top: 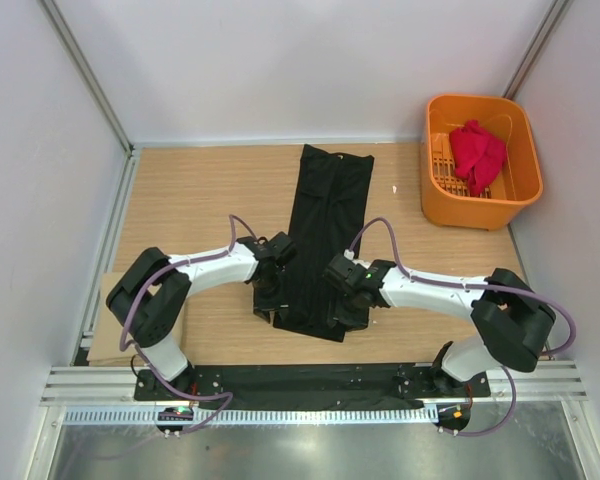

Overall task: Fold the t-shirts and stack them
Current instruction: Fold the tshirt

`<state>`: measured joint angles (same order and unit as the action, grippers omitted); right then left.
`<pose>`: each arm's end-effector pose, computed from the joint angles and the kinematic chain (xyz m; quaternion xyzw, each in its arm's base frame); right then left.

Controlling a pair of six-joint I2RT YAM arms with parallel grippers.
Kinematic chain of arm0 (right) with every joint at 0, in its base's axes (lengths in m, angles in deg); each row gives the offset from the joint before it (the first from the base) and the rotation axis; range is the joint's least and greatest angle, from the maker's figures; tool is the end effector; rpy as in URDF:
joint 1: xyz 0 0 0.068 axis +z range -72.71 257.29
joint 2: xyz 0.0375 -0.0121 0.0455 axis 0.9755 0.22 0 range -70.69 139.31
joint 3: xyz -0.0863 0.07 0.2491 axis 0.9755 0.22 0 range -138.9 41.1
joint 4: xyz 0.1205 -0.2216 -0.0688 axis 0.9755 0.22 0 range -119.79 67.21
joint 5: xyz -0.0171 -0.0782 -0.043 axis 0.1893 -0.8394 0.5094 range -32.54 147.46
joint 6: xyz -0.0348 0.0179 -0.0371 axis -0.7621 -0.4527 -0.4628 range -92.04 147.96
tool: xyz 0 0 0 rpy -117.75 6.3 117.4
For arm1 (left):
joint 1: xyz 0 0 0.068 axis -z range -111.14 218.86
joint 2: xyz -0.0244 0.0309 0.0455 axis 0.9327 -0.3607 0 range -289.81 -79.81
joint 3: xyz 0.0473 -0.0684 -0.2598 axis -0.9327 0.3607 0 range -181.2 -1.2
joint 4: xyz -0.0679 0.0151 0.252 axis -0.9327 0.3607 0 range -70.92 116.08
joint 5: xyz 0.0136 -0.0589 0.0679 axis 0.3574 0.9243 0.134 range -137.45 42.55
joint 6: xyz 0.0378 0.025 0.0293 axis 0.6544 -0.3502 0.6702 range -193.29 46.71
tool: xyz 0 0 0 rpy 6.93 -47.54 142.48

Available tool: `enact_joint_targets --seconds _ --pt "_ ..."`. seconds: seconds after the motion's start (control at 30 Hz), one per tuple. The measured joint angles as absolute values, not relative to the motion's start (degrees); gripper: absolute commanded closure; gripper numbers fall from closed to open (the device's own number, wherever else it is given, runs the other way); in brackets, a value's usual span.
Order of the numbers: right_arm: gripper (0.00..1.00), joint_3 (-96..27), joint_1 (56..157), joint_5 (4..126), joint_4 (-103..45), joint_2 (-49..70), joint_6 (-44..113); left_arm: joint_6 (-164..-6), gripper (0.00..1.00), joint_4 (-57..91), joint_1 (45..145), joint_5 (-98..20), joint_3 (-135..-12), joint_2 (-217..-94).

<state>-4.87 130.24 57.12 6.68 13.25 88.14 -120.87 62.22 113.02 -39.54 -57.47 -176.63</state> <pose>0.1518 0.2007 0.1670 0.0629 0.9888 0.1113 0.0770 0.2035 -0.2045 0.1533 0.0259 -0.9958 0.0873 0.0111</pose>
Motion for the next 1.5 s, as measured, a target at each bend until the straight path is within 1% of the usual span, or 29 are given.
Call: enact_joint_targets --seconds 0.23,0.27,0.3,0.4,0.47,0.5,0.53,0.57,0.77,1.03,1.07,1.1,1.13,1.17,1.23,1.27,1.33,1.37,1.43,1.47,1.5 --pt "0.52 -5.0 130.6 57.0 7.0 14.2 88.2 -120.7 0.58 62.6 113.8 -39.8 -58.7 -178.0" --pt "0.52 -5.0 130.6 56.9 7.1 14.2 88.2 -120.6 0.61 62.7 113.8 -39.8 -58.9 -178.2" --pt "0.53 -5.0 130.6 56.8 7.2 14.2 88.2 -120.6 0.69 62.9 113.8 -39.8 -59.1 -178.4" --pt "0.63 -5.0 130.6 56.6 7.3 14.5 88.3 -120.2 0.83 62.9 113.8 -40.2 -59.3 -178.6" --pt "0.66 -5.0 130.6 56.4 7.6 14.7 88.4 -119.6 0.87 63.2 113.8 -40.6 -59.3 -178.6" --pt "0.73 -5.0 130.6 56.3 7.8 14.7 88.4 -119.5 0.95 63.4 113.8 -40.9 -59.3 -178.6" --pt "0.75 -5.0 130.6 56.2 7.8 14.7 88.5 -119.5 0.98 63.6 113.8 -41.1 -59.3 -178.5" --pt "0.83 -4.9 130.6 56.1 7.8 14.6 88.7 -119.3 1.00 63.8 113.8 -41.4 -59.3 -178.5" --pt "0.99 -2.6 130.6 55.8 7.7 13.4 89.6 -119.1 1.00 64.2 113.8 -42.1 -59.1 -177.6" --pt "0.99 2.5 130.6 55.8 5.5 8.3 89.8 -118.9 1.00 63.5 113.2 -41.8 -55.1 -171.6" --pt "0.96 2.9 130.6 55.9 5.1 7.9 89.8 -118.9 1.00 63.0 113.1 -41.6 -54.4 -171.2" --pt "0.93 3.0 130.6 56.1 4.8 7.8 89.8 -118.9 0.94 62.7 113.1 -41.3 -53.7 -171.1" --pt "0.89 3.0 130.6 56.2 4.6 7.8 89.6 -118.8 0.85 62.4 113.1 -41.1 -53.2 -171.2" --pt "0.79 3.0 130.6 56.3 4.3 7.9 89.4 -118.5 0.72 62.4 113.1 -40.8 -52.9 -171.2" --pt "0.70 2.8 130.6 56.7 4.2 8.0 88.9 -117.9 0.61 62.7 113.1 -40.5 -52.7 -171.2" --pt "0.61 2.7 130.6 56.7 4.4 8.0 88.5 -117.7 0.50 62.7 113.1 -40.5 -52.7 -171.1" --pt "0.56 2.0 130.6 56.6 5.3 8.0 87.9 -117.3 0.45 63.1 113.0 -40.6 -52.7 -170.1" --pt "0.51 1.4 130.6 56.6 5.9 7.9 87.5 -117.2 0.44 63.7 113.0 -40.8 -52.8 -169.2" --pt "0.46 -0.2 130.6 56.6 7.2 7.4 86.7 -116.4 0.46 65.6 113.0 -41.4 -53.8 -166.0" --pt "0.39 -0.8 130.6 56.6 7.6 7.1 86.3 -116.1 0.47 66.2 113.0 -41.6 -54.5 -164.3" --pt "0.35 -1.8 130.6 56.5 8.2 6.7 85.9 -115.7 0.46 66.4 113.0 -41.4 -55.4 -162.5"
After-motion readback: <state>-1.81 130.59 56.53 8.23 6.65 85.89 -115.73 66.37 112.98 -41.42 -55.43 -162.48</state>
